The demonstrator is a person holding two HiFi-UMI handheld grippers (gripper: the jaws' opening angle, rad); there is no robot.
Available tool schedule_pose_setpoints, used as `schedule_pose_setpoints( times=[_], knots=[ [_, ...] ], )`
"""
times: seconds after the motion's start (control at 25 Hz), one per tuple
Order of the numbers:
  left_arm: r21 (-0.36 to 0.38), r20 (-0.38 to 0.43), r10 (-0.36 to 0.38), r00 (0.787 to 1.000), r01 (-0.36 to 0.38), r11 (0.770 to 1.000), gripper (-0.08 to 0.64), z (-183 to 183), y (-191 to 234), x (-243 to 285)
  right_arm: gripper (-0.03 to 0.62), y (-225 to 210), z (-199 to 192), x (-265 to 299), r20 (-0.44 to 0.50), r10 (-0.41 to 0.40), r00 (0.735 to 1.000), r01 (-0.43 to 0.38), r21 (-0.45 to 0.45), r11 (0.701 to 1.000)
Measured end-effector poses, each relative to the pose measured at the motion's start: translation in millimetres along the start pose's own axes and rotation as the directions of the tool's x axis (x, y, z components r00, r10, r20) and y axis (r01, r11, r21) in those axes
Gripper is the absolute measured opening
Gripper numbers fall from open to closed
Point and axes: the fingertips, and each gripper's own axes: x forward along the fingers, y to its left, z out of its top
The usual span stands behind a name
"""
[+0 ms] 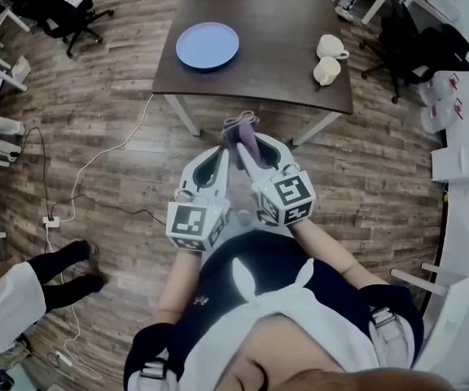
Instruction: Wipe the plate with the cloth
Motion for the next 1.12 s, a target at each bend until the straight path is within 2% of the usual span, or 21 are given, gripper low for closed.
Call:
schedule_pose_setpoints(
  times=[0.36, 0.92, 1.12],
  knots=[
    [-0.014, -0.005, -0.021, 1.000, 0.021, 1.000, 0.003, 5.5, 29.5, 35.8, 0.098, -23.3, 4.9, 38.2, -0.022, -0.011, 1.000, 0.012, 0.011, 1.000],
    [-0.041, -0.024, -0.018, 1.000, 0.017, 0.999, 0.003, 20.1, 112.4, 108.0, 0.098, -60.0, 24.5, 136.7, -0.050, -0.001, 0.999, 0.002, 0.017, 1.000],
    [-0.044, -0.032, -0.032, 0.999, 0.031, 0.999, 0.003, 30.3, 140.4, 134.9, 0.098, -78.4, 35.8, 170.0, -0.052, -0.020, 0.998, 0.021, 0.031, 0.999]
  ],
)
